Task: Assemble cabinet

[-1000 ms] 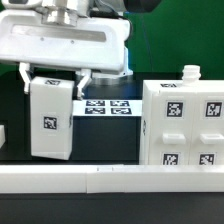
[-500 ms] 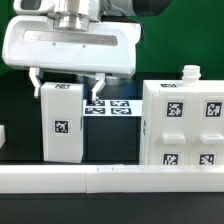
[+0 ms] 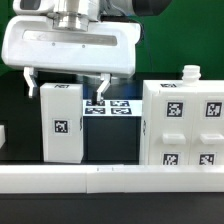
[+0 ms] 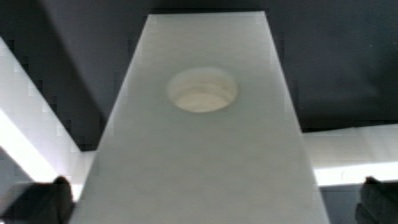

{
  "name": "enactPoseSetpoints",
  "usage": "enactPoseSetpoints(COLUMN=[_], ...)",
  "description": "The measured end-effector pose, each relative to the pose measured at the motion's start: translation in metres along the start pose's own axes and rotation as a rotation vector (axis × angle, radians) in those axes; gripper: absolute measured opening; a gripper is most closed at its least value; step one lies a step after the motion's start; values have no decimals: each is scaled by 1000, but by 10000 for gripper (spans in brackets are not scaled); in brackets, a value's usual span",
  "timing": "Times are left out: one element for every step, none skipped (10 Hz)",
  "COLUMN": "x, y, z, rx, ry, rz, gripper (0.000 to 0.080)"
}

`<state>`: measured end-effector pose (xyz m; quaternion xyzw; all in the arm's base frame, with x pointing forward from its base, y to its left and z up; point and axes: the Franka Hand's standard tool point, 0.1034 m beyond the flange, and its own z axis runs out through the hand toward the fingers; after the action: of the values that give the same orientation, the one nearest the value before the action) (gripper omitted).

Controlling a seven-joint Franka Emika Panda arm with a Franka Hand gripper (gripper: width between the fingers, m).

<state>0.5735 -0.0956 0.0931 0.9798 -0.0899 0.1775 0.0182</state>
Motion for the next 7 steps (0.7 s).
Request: enactPoseSetpoints(x=[17, 24, 27, 26, 23, 27, 23], y=[7, 8, 15, 21, 15, 5, -1], z=[-4, -4, 0, 7, 6, 2, -1], rx=[18, 45, 66, 72, 82, 80, 92], ry=[-23, -85, -152, -210, -315, -376, -471], rz=[19, 22, 12, 30, 47, 35, 32], gripper=[796, 796, 796, 796, 796, 796, 796])
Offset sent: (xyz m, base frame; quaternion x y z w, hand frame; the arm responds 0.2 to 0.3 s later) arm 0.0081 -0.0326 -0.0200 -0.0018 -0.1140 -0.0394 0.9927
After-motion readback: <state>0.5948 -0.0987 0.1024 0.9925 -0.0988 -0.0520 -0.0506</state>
